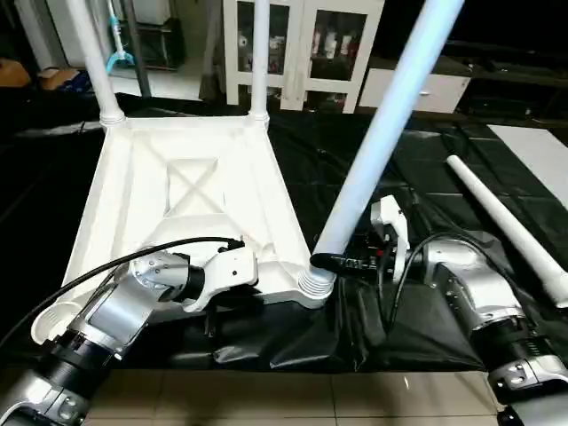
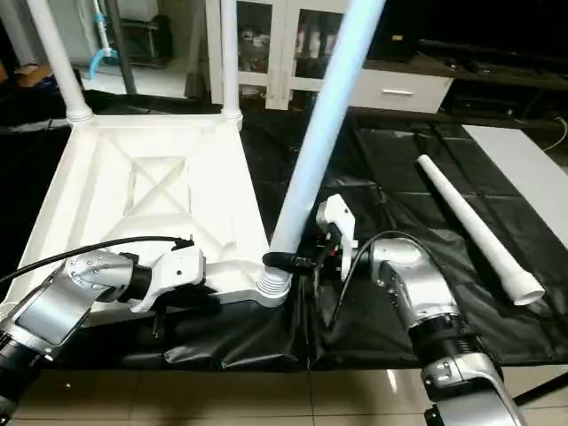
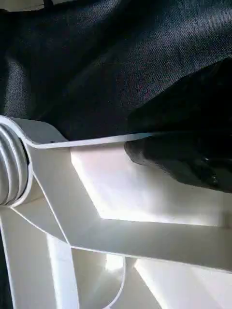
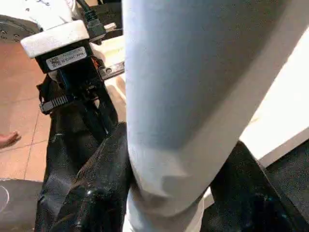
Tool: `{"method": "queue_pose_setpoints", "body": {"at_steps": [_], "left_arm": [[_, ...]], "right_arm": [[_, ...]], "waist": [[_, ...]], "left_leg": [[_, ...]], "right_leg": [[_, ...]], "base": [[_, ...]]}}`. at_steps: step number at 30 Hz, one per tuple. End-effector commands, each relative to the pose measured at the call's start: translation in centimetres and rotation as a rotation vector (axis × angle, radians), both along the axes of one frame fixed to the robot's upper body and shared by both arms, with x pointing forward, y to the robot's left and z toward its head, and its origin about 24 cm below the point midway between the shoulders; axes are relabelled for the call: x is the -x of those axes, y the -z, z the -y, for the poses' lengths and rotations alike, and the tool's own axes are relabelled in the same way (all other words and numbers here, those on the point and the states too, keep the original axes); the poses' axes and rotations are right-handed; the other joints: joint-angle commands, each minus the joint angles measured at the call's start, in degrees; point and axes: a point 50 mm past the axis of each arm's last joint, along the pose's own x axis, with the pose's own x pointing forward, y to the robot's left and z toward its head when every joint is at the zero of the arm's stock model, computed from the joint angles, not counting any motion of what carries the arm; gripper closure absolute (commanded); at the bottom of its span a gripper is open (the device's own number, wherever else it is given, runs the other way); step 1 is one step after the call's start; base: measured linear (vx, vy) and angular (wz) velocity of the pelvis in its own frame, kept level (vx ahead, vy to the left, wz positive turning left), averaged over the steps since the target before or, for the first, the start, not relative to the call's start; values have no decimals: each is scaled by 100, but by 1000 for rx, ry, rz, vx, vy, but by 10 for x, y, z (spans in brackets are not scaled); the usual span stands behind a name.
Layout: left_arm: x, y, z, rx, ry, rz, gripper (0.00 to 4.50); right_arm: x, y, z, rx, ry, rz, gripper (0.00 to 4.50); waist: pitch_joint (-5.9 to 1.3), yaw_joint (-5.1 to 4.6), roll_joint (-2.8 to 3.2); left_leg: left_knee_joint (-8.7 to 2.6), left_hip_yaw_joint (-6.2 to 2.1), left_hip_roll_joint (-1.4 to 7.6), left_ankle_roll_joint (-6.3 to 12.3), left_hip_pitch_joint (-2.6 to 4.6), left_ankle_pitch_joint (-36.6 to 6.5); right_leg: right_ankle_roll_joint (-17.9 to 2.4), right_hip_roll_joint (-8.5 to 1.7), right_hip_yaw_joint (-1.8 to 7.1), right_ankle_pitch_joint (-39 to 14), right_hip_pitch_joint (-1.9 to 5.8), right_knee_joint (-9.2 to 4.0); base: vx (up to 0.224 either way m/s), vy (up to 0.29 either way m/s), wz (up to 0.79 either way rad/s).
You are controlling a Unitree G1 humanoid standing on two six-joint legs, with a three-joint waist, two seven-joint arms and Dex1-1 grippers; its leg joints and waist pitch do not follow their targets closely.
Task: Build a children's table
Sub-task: Insert table leg to table base
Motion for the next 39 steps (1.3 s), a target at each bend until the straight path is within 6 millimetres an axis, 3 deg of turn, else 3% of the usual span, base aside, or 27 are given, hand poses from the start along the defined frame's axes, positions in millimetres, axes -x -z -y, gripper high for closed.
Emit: {"method": "queue_pose_setpoints", "body": {"at_steps": [1, 9, 10, 12, 15, 16, 18, 19, 20, 22, 24, 27, 29, 36, 39], "left_arm": [[10, 7, 12, -2, 93, -51, 450], [4, 0, 25, 48, 76, 21, 450], [0, -2, 30, 71, 54, 40, 390], [-2, -5, 36, 98, 35, 28, 390], [-2, -4, 41, 76, 66, 53, 355], [-2, -3, 41, 60, 74, 62, 342], [-2, -2, 40, 57, 73, 64, 342], [-2, -1, 39, 44, 74, 60, 340], [-2, 0, 38, 32, 71, 61, 340], [-4, 1, 35, 14, 58, 68, 340], [-5, 2, 32, -8, 46, 70, 340], [-9, 4, 23, -46, 24, 74, 340], [-11, 2, 14, -60, -12, 74, 340], [-5, -4, 1, -42, -58, 24, 340], [-3, -3, -1, -60, -66, 15, 340]], "right_arm": [[4, 21, 4, 153, 14, -40, 266], [6, 23, -4, 130, -2, -31, 266], [6, 22, -5, 116, 5, -32, 266], [5, 21, -6, 107, 9, -30, 266], [5, 21, -7, 92, 18, -27, 266], [5, 20, -7, 90, 19, -24, 266], [5, 20, -7, 89, 20, -22, 266], [5, 19, -7, 85, 22, -21, 266], [4, 19, -7, 82, 23, -19, 266], [4, 18, -7, 79, 27, -15, 266], [4, 16, -6, 73, 33, -11, 266], [4, 14, -5, 64, 44, -4, 266], [3, 12, -3, 60, 53, 1, 266], [2, 9, -2, 40, 71, 6, 266], [3, 9, -4, 35, 68, 4, 266]], "waist": [[-199, -46, 72], [-194, -62, 57], [-191, -55, 54], [-179, -45, 62], [-214, -62, 88], [-217, -90, 63], [-214, -109, 49], [-227, -134, 65], [-227, -152, 62], [-233, -162, 112], [-234, -171, 102], [-227, -169, 160], [-223, -172, 133], [-198, -167, 170], [-189, -159, 155]], "left_leg": [[-469, -34, 110, -109, 90, -2259], [-484, -46, 119, -134, 105, -2462], [-480, -40, 121, -131, 121, -2499], [-461, -36, 109, -139, 162, -2679], [-504, -82, 113, -147, 68, -2481], [-515, -89, 107, -148, 13, -2381], [-522, -91, 103, -143, -3, -2353], [-485, -62, 107, -103, 64, -2384], [-486, -64, 107, -87, 49, -2341], [-487, -59, 109, -69, 36, -2221], [-484, -43, 112, -32, 41, -2149], [-484, -43, 109, -39, 59, -2187], [-484, -38, 107, -38, 59, -2229], [-490, -35, 114, -72, 72, -2253], [-497, -37, 107, -66, 70, -2293]], "right_leg": [[-937, -287, 121, -2331, 57, -529], [-899, -280, 124, -2440, 32, -548], [-892, -277, 125, -2459, 17, -559], [-866, -275, 119, -2679, -23, -598], [-811, -300, 112, -2540, 64, -563], [-807, -293, 104, -2352, 96, -549], [-808, -288, 97, -2273, 106, -535], [-896, -282, 118, -2161, 53, -548], [-935, -280, 120, -2080, 68, -533], [-1022, -273, 121, -1844, 88, -514], [-1110, -262, 116, -1643, 96, -499], [-1127, -260, 117, -1661, 89, -502], [-1117, -259, 117, -1737, 90, -507], [-1113, -262, 130, -1958, 65, -521], [-1079, -260, 126, -2060, 59, -529]], "base": [[0, 0, 0], [0, 0, 0], [0, 0, 0], [0, 0, 0], [0, 0, 0], [0, 0, 0], [0, 0, 0], [0, 0, 0], [0, 0, 0], [0, 0, 0], [0, 0, 0], [0, 0, 0], [0, 0, 0], [0, 0, 0], [0, 0, 0]]}}
